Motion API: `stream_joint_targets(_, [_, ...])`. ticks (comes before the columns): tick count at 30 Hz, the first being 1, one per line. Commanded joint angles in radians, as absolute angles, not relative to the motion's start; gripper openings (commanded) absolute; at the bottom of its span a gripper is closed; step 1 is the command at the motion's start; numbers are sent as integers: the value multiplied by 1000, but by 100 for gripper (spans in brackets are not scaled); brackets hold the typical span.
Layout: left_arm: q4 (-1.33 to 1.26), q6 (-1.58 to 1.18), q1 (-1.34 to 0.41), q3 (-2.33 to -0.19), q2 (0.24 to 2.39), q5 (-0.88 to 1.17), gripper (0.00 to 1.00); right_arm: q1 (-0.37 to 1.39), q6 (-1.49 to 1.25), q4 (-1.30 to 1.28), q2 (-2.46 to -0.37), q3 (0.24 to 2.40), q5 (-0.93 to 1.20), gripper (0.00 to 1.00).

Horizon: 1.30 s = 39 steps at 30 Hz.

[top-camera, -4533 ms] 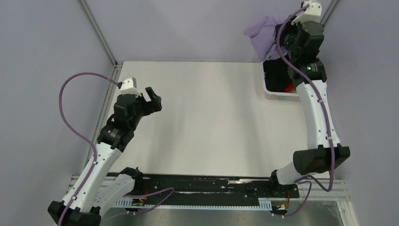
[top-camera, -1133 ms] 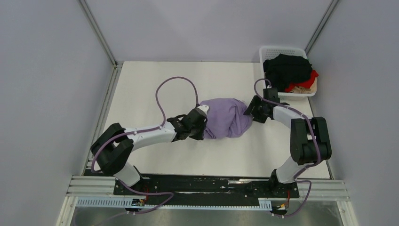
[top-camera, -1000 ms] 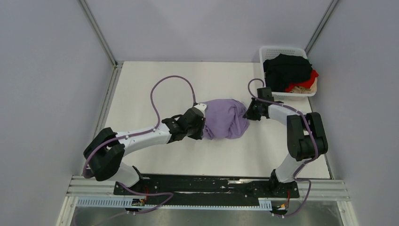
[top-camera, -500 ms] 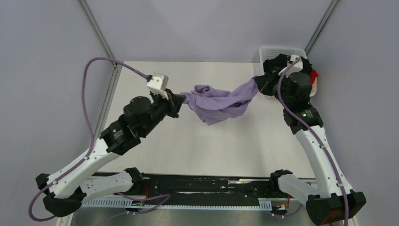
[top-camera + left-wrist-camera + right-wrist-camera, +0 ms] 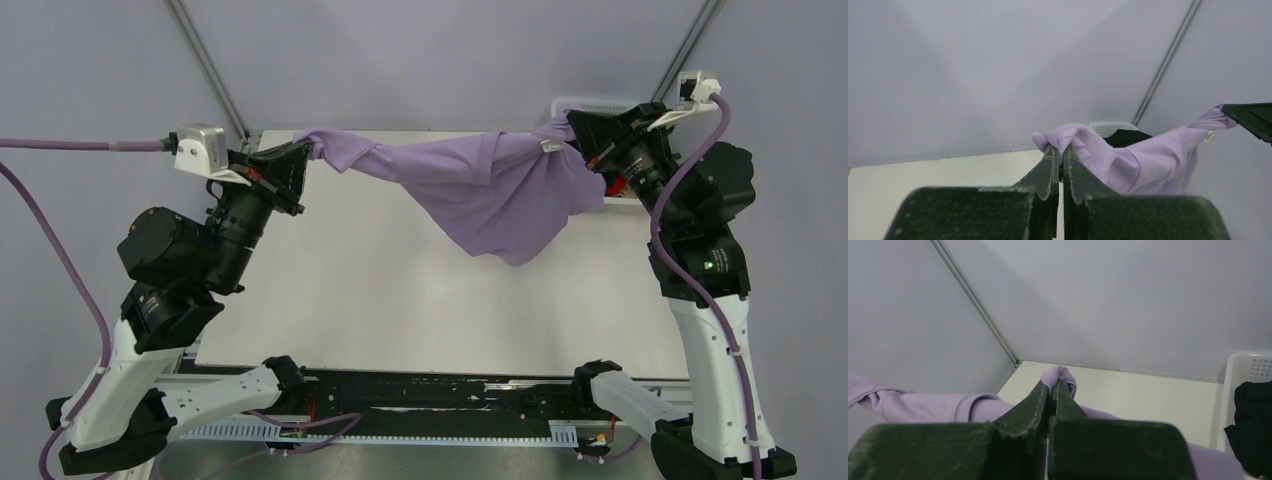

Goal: Fold and stack the t-shirts
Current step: Flatten out the tshirt

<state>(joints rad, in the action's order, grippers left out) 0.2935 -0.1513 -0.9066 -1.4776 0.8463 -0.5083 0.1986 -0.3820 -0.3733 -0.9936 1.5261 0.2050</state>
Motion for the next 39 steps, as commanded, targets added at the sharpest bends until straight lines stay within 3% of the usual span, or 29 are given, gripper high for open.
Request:
stream_joint_targets(1, [273, -75, -904, -1522, 857, -566, 0, 194, -352, -371, -995, 1602, 272, 0])
stream_joint_targets(9, [230, -10, -902, -1529, 872, -746, 0, 194, -350, -375, -1000, 1608, 195, 0])
stream_joint_targets(13, [189, 60, -903, -1553, 893, -809, 0, 194, -315, -375, -1035, 1681, 259, 0])
stream_joint_targets(21, [293, 56, -903, -1797, 886, -517, 0, 193, -352, -436, -1049, 1959, 502, 0])
stream_joint_targets(25, [325, 39, -903, -1863, 859, -325, 0, 194, -388, -438, -1010, 2022, 597, 0])
stream_joint_targets(29, [343, 28, -903, -1894, 853, -262, 0, 193, -396, -430, -979, 2045, 616, 0])
stream_joint_targets(35, [301, 65, -903, -1877, 887, -340, 0, 194, -326, -421, -1003, 2039, 452, 0])
stream_joint_targets(39, [214, 148, -904, -1857, 971, -616, 0, 193, -272, -422, -1087, 2026, 353, 0])
